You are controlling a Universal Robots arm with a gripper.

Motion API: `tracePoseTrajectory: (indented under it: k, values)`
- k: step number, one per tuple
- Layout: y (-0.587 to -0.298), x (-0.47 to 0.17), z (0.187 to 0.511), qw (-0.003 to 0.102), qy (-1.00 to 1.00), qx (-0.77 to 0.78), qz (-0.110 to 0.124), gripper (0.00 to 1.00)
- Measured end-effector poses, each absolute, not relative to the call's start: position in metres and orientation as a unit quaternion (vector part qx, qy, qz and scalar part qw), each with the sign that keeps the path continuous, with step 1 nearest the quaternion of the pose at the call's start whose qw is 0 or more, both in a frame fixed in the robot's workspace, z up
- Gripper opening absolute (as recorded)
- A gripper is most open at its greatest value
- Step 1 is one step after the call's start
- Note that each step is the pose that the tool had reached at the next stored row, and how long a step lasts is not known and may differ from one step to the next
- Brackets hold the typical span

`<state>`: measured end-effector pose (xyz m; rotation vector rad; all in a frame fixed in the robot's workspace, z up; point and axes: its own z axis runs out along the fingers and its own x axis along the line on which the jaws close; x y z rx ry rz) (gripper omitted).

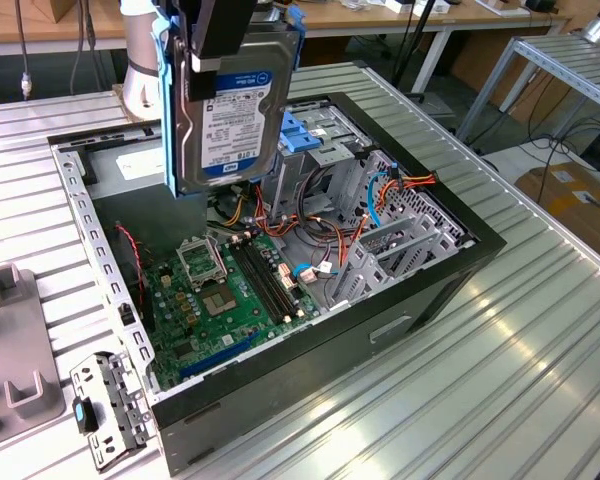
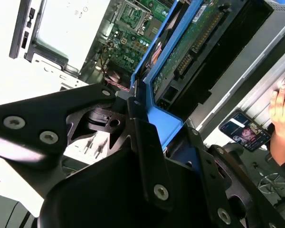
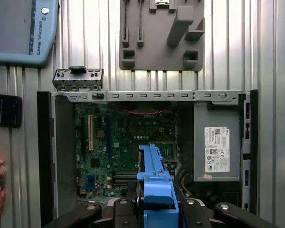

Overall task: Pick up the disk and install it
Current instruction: 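Insert the disk into the insertion slot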

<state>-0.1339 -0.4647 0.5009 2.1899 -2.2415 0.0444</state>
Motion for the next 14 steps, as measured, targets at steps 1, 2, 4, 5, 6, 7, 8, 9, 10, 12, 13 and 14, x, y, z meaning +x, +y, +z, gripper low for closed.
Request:
tracePoseTrajectory:
  k: [1, 2, 4, 5, 6, 7, 8, 9, 10, 12, 13, 14]
  values:
    - [-0.4676, -0.1339, 0.5009, 0.004, -0.715, 0.699, 0.014, 0.37]
    - [-0.4685, -0.1340, 0.5009, 0.004, -0.715, 0.699, 0.014, 0.37]
    - [-0.4688, -0.1339, 0.5009, 0.004, -0.715, 0.699, 0.014, 0.37]
    - [-0.4689, -0.1339, 0.5009, 0.004, -0.715, 0.699, 0.014, 0.37]
    - [-0.4689, -0.1339, 0.5009, 0.004, -0.715, 0.699, 0.014, 0.37]
    - [-0.4689, -0.1339, 0.5009, 0.004, -0.715, 0.699, 0.014, 0.37]
    - [-0.4689, -0.1339, 0.5009, 0.004, -0.715, 0.699, 0.014, 0.37]
    - [-0.4689, -0.1339, 0.5009, 0.004, -0.715, 0.699, 0.014, 0.37]
    - [-0.4689, -0.1339, 0.5009, 0.004, -0.715, 0.699, 0.014, 0.37]
    - [-0.4689, -0.1339, 0.5009, 0.004, -0.715, 0.699, 0.014, 0.37]
    - [-0.4689, -0.1339, 0.5009, 0.004, -0.715, 0.699, 0.014, 0.37]
    - [-0.4689, -0.1339, 0.5009, 0.004, -0.715, 0.699, 0.014, 0.37]
